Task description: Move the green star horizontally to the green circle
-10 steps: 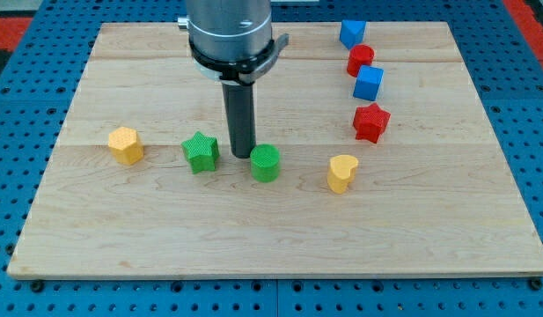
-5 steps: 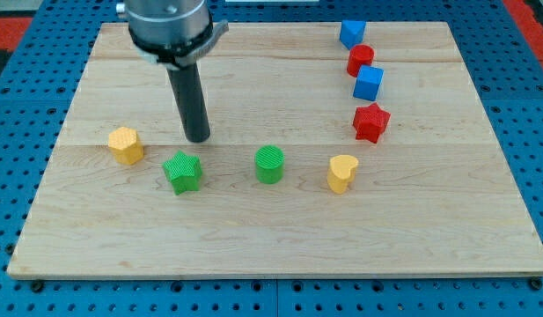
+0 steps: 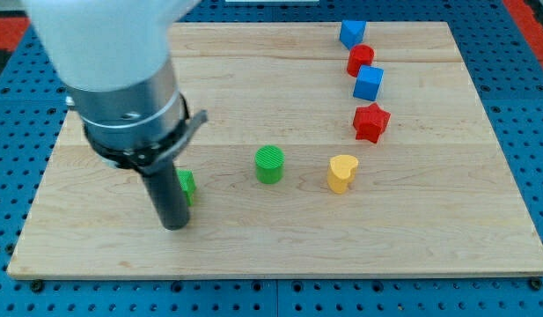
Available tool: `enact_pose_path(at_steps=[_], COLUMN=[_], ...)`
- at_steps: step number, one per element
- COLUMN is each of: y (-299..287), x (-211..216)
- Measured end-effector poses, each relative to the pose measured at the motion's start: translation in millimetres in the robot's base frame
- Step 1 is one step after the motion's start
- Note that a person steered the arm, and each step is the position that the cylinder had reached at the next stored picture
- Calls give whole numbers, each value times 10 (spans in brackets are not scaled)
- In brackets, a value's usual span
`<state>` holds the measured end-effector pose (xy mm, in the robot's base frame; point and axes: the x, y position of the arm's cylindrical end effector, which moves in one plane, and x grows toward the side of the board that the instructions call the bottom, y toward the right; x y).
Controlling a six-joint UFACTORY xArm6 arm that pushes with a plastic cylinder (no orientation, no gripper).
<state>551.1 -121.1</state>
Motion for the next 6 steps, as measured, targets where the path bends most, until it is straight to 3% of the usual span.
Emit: enact_pose_path(at_steps=[2, 3, 4, 5, 6], y=[2, -29, -743, -1593, -1690], x=[-447, -237, -276, -669, -1444])
